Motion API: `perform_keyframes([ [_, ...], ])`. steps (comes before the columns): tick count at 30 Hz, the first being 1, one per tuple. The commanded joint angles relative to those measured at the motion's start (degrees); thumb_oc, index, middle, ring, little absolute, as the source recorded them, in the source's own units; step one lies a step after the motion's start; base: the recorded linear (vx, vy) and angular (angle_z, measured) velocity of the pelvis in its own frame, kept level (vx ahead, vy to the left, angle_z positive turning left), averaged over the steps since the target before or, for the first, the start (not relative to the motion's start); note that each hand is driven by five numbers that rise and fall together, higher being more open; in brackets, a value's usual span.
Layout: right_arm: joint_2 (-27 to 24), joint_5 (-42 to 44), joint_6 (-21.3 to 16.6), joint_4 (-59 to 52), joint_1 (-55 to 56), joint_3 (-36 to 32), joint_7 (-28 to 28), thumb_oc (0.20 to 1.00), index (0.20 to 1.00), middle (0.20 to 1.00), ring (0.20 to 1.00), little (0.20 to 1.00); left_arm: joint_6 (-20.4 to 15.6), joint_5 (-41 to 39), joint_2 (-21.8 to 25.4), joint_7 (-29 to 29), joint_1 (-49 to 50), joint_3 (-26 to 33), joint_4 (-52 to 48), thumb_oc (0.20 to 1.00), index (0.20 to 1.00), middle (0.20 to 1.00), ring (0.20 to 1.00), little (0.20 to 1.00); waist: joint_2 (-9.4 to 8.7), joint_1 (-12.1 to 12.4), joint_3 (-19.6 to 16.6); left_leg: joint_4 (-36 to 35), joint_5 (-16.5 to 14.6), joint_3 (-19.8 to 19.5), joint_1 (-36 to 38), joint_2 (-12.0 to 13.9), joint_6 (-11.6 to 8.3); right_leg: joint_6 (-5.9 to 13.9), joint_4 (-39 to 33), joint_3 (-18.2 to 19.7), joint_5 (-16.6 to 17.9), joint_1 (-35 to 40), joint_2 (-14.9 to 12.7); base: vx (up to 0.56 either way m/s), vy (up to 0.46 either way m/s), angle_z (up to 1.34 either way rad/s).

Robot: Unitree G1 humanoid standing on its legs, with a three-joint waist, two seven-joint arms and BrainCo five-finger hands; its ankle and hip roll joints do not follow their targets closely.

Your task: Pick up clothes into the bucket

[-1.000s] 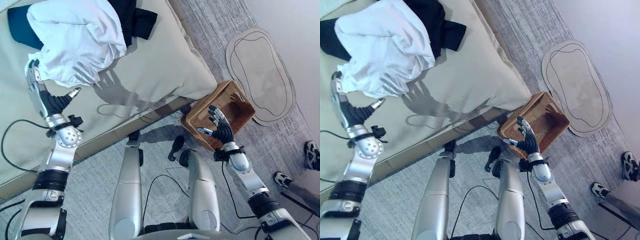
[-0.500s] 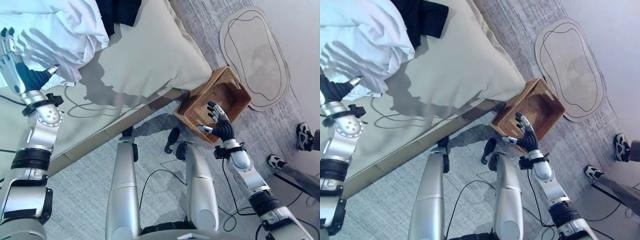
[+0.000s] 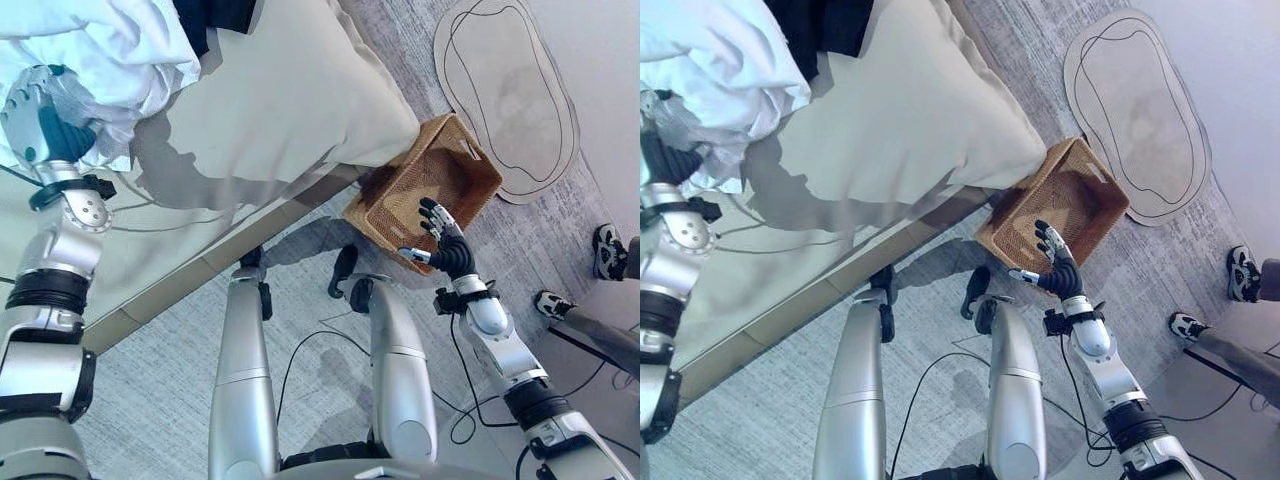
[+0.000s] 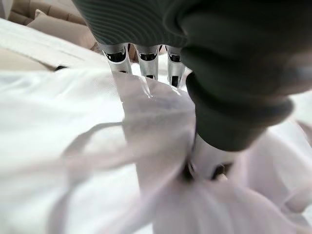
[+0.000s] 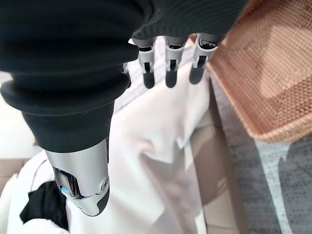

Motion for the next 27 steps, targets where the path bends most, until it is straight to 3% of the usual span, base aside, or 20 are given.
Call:
perform_keyframes([
  [1, -1.2, -0.1, -2.7, -3.7, 3.2, -1.0, 0.7, 1.0, 1.0, 1.0, 1.0, 1.0, -0.6, 3.9, -2.8, -2.8, 4.3, -1.7, 1.4, 0.2, 0.2, 0.2, 0.2, 0.2, 1.28, 0.0, -6.2, 1.8, -4.3, 0.1, 0.5, 0.9, 1.03, 7.04, -10.5, 6.2, 11.0, -0.7, -1.6, 0.0, 0.0, 0.0],
  [8, -0.3, -0.6, -2.6, -2.0, 3.0, -0.3, 0.8, 1.0, 1.0, 1.0, 1.0, 1.0, -2.0, 4.1, -5.9, -3.2, 8.0, -1.2, 0.6, 0.2, 0.2, 0.2, 0.2, 0.2, 1.72, 0.9, -7.5, -1.7, -3.9, 0.3, 6.2, 0.6, 1.08, 7.42, -13.4, 5.5, 11.8, 4.5, -1.8, -0.01, 0.002, 0.01],
  [9, -0.2, -0.7, -2.6, -1.6, 2.9, -0.1, 0.9, 1.0, 1.0, 1.0, 1.0, 1.0, -2.4, 4.0, -6.3, -3.1, 8.6, -1.0, 0.5, 0.2, 0.2, 0.2, 0.2, 0.2, 1.63, 0.9, -7.4, -3.1, -1.6, 0.7, 6.7, 0.3, 1.4, 6.82, -15.0, 5.1, 13.8, 5.2, -2.2, 0.02, 0.003, 0.05],
  [10, -0.2, -0.7, -2.5, -1.5, 2.9, 0.0, 0.9, 1.0, 1.0, 1.0, 1.0, 1.0, -2.4, 4.0, -6.3, -3.2, 8.8, -1.0, 0.6, 0.2, 0.2, 0.2, 0.2, 0.2, 1.74, 0.9, -7.6, -2.9, -3.5, 0.4, 7.5, 0.5, 1.1, 7.44, -14.4, 5.5, 12.3, 5.8, -1.9, -0.05, 0.018, 0.06],
  [11, 0.0, -0.9, -2.4, -0.8, 2.7, 0.1, 0.9, 1.0, 1.0, 1.0, 1.0, 1.0, -2.8, 3.9, -7.5, -3.3, 10.1, -0.7, -0.3, 0.2, 0.2, 0.2, 0.2, 0.2, 1.74, 1.3, -7.8, -5.2, -1.2, 0.8, 9.4, 0.0, 1.37, 6.98, -16.8, 4.8, 14.4, 7.8, -2.3, 0.1, -0.014, 0.05],
  [12, 0.0, -0.9, -2.4, -0.8, 2.8, 0.2, 0.9, 1.0, 1.0, 1.0, 1.0, 1.0, -2.8, 3.9, -7.5, -3.3, 10.3, -0.6, -0.3, 0.2, 0.2, 0.2, 0.2, 0.2, 1.88, 1.4, -7.9, -4.9, -3.1, 0.5, 10.3, 0.3, 1.07, 7.59, -16.2, 5.1, 12.8, 8.4, -2.0, -0.03, 0.005, 0.02],
  [13, 0.3, -1.2, -2.2, -0.2, 2.6, 0.0, 0.6, 1.0, 1.0, 1.0, 1.0, 1.0, -3.6, 3.7, -8.7, -3.5, 12.3, 0.1, -2.1, 0.2, 0.2, 0.2, 0.2, 0.2, 1.88, 1.9, -7.9, -7.3, -0.7, 0.7, 12.5, -0.1, 1.27, 7.09, -18.8, 4.3, 14.9, 11.2, -2.5, 0.0, 0.0, 0.0],
  [14, 0.3, -1.2, -2.3, -0.2, 2.6, 0.1, 0.6, 1.0, 1.0, 1.0, 1.0, 1.0, -3.6, 3.7, -8.7, -3.5, 12.4, 0.1, -2.2, 0.2, 0.2, 0.2, 0.2, 0.2, 1.88, 1.9, -7.8, -7.4, -0.6, 0.7, 12.8, -0.1, 1.26, 7.09, -18.9, 4.3, 14.9, 11.4, -2.5, 0.0, -0.01, 0.04],
  [21, 1.1, -2.8, -1.3, 2.8, 3.2, -1.1, 0.5, 1.0, 1.0, 1.0, 1.0, 1.0, -7.2, 3.8, -12.5, -5.6, 22.1, 3.8, -12.7, 0.2, 0.2, 0.2, 0.2, 0.2, 2.84, 4.6, -9.1, -16.7, 1.4, 0.2, 25.7, 0.1, 0.52, 7.41, -26.9, 2.0, 16.5, 24.8, -3.0, 0.09, -0.03, 0.03],
  [27, 0.4, -7.6, -0.4, 3.9, 3.7, -2.9, -0.1, 1.0, 1.0, 1.0, 1.0, 1.0, -11.8, 2.5, -14.7, -11.1, 30.2, 6.6, -27.0, 0.2, 0.2, 0.2, 0.2, 0.2, 3.77, 6.3, -11.9, -23.5, 3.2, -0.8, 34.8, 0.5, -0.17, 7.86, -33.5, -0.6, 17.5, 35.2, -2.4, 0.08, -0.049, 0.11],
])
